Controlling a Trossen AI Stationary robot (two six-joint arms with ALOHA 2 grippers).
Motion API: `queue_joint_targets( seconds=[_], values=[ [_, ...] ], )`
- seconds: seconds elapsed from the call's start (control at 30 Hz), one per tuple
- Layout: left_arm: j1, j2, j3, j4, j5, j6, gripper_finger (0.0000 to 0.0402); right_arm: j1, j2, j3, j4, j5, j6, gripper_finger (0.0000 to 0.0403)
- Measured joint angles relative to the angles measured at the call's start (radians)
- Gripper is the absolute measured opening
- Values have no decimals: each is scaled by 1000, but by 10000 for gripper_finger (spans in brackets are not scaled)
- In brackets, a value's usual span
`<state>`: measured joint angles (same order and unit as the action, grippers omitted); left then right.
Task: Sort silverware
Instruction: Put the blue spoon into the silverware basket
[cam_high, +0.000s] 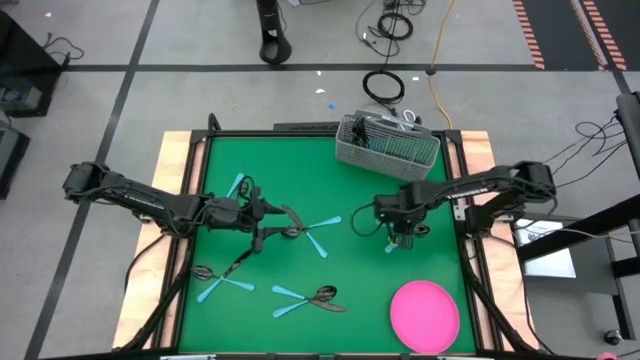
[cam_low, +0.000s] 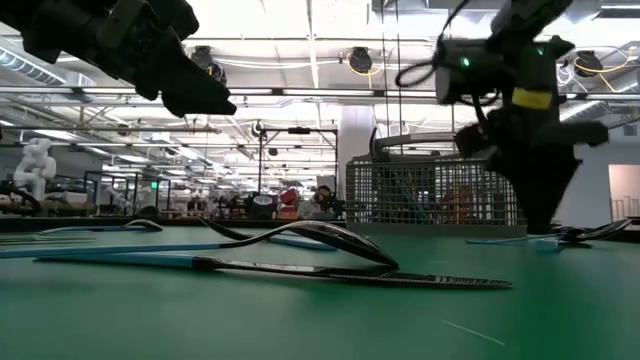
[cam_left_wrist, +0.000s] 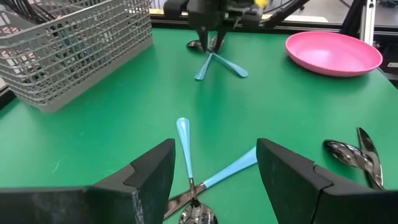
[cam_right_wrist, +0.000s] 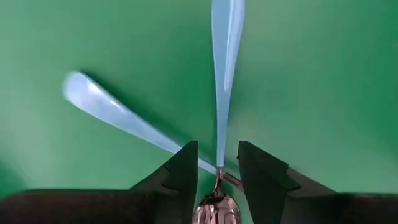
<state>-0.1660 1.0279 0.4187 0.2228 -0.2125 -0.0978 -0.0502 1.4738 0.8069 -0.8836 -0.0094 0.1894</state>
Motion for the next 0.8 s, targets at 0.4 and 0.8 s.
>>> queue_joint_targets(
  seconds=[0.4,0.8],
  values=[
    [0,0,0,1,0,1,228,-3,0,-67,100,9,0,104],
    [0,0,0,0,0,2,228,-2,41,-72,91,40,9,49]
  ],
)
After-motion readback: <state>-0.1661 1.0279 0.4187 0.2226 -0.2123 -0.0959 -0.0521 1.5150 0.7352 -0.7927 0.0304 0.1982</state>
